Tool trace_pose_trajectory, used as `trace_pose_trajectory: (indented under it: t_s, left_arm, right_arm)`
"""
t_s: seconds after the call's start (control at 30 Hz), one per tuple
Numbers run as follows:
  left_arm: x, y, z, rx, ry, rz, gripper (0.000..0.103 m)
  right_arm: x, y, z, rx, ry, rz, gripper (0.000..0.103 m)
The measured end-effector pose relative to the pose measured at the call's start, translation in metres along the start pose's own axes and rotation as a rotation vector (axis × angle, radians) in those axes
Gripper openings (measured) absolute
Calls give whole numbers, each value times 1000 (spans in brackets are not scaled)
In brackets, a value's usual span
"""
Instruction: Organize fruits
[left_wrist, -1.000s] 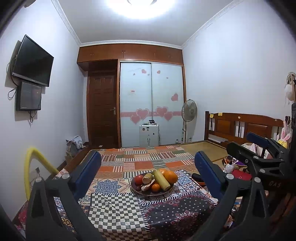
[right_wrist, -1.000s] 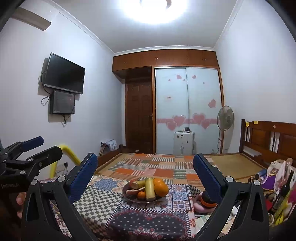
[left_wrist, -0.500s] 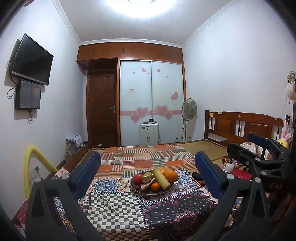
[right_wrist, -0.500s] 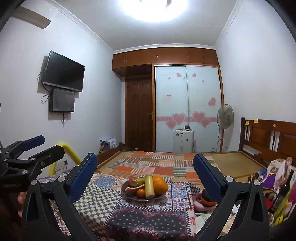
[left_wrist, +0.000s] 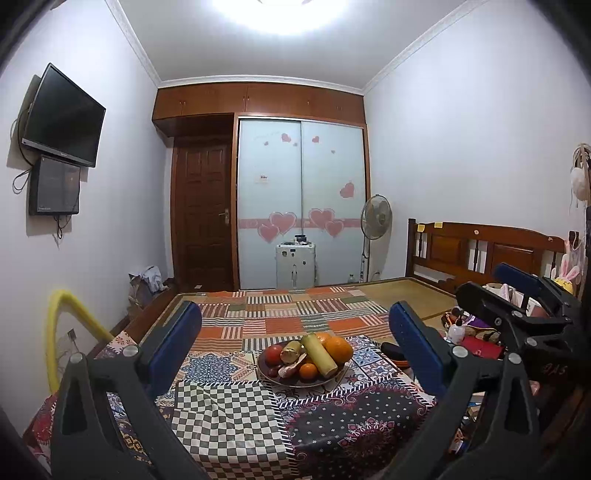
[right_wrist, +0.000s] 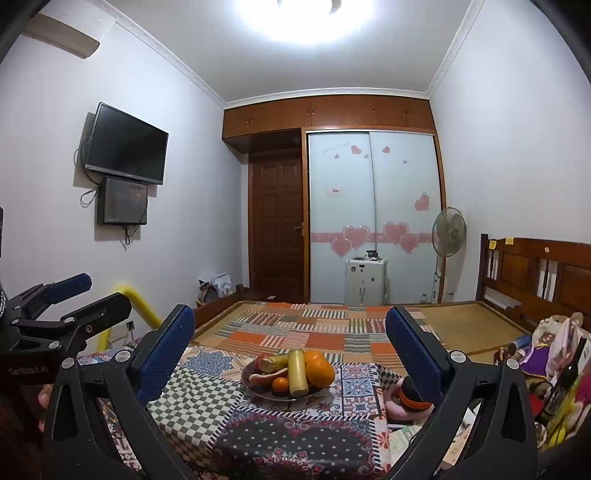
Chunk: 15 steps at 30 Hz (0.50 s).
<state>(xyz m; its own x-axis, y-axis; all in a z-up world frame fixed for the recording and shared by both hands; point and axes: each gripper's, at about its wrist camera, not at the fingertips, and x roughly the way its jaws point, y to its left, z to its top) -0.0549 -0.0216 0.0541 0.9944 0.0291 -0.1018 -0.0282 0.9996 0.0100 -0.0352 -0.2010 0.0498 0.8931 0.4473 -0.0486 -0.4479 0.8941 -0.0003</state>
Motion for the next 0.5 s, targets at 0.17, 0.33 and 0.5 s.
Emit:
trace_pose_trajectory:
  t_s: [0.17, 0.33, 0.5]
  left_arm:
    - [0, -2, 0, 2, -2, -5, 103]
    - [-1, -2, -1, 1, -4, -4, 103]
    - [-2, -2, 0, -2, -9, 1, 103]
  right_arm:
    - [0, 1, 1, 1, -3, -1, 103]
    - [-1, 1, 2, 5, -3, 0, 103]
    - [-1, 2, 4, 5, -5, 1, 103]
